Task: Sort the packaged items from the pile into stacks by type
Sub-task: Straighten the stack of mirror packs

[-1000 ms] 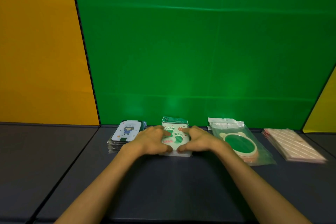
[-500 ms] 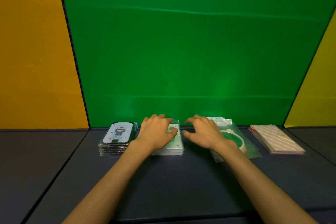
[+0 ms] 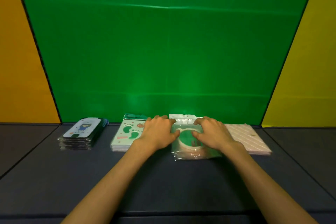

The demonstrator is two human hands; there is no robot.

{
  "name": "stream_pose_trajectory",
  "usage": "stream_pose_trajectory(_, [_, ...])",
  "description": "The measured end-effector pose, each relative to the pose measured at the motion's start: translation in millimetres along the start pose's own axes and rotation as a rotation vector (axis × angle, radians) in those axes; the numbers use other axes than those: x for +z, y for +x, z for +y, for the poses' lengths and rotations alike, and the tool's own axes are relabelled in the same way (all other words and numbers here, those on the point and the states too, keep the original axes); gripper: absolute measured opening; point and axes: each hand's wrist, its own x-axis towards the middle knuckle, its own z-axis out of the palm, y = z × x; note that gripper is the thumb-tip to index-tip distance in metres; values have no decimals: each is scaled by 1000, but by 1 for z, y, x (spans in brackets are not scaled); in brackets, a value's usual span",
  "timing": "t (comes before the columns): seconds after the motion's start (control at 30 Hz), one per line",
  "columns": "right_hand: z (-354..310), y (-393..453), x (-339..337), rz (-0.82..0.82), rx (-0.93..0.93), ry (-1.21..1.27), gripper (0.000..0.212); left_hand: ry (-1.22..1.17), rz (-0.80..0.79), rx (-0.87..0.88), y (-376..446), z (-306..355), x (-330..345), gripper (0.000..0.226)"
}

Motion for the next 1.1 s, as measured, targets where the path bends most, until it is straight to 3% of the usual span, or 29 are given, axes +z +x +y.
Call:
stream_pose_trajectory(0.27, [49, -2, 16, -75, -5, 68, 48, 114, -113, -220, 5, 40, 18, 61])
stream_pose_trajectory(0.57, [54, 2, 26, -240, 101, 191, 44, 18, -197, -290, 1, 39, 36, 65])
stream_pose_trajectory(0.7, [49, 4, 33, -252, 150, 266, 49, -250, -242, -349, 1, 37, 41, 49])
stream_pose_trajectory(0.87, [40, 6, 37, -254, 193, 401, 41, -932, -248, -608, 7, 38, 41, 31])
stream_pose_trajectory(1.1, [38, 12, 44, -222, 251, 637, 23, -1229, -223, -670, 15, 28, 43, 16])
